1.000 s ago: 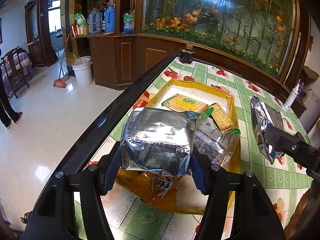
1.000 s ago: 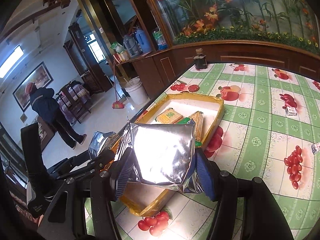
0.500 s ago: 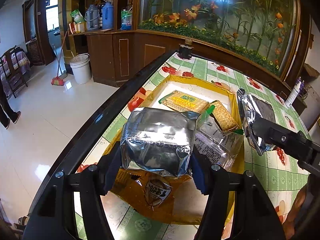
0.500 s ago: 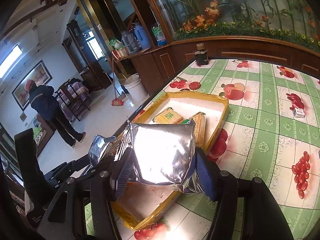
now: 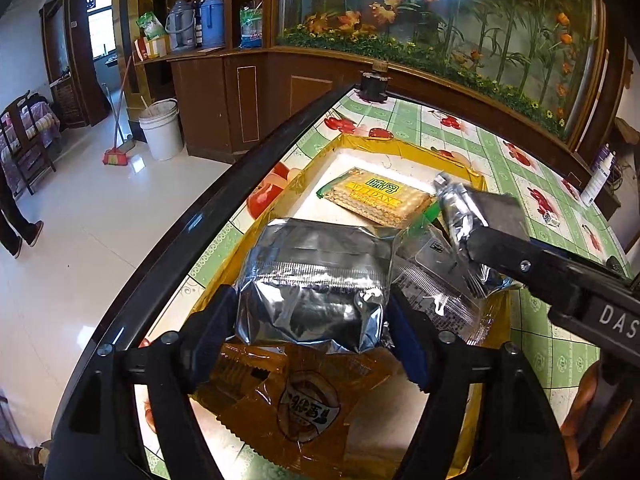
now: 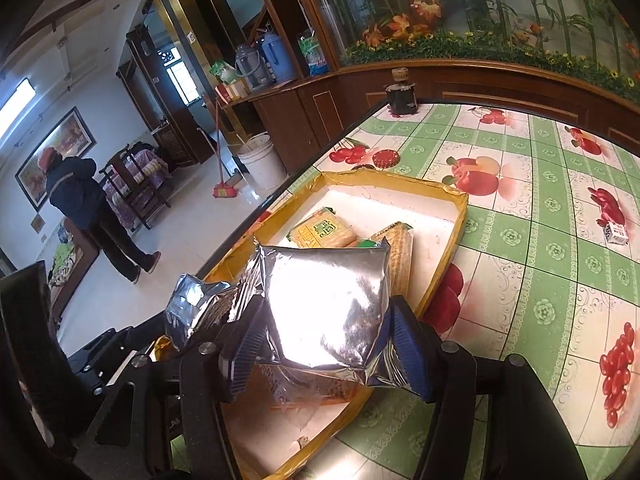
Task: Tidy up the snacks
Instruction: 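Open both tools to drop the silver packets into the tray, then move both tools back toward the small white milk-candy roll on the table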
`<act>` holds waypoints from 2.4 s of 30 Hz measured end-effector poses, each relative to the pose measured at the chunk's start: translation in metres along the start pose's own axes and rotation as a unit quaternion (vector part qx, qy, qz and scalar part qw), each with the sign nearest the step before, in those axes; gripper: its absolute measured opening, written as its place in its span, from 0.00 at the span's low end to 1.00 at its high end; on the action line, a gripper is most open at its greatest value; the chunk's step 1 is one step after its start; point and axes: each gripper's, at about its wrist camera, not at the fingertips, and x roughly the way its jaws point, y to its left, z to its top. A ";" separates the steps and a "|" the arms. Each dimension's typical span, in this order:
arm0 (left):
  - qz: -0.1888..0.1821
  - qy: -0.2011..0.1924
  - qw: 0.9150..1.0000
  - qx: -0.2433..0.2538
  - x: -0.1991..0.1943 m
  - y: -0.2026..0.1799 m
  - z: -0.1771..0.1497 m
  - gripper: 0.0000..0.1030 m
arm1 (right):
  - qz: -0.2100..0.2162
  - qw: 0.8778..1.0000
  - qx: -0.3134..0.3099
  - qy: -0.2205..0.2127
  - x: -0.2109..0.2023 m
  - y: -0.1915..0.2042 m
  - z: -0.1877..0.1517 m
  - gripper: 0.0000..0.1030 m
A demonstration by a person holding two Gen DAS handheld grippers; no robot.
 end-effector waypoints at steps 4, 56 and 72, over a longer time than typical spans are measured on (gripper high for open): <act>0.004 0.005 1.000 -0.007 0.002 0.002 -0.001 0.81 | 0.001 1.000 0.008 0.002 0.004 -0.004 0.000 0.66; -0.121 -0.057 0.983 0.122 -0.058 -0.181 0.007 0.81 | -0.153 0.972 0.150 -0.097 -0.175 -0.205 -0.088 0.80; -0.164 0.045 0.971 0.170 0.081 -0.322 0.057 0.81 | -0.165 0.978 0.122 -0.037 -0.103 -0.277 -0.052 0.73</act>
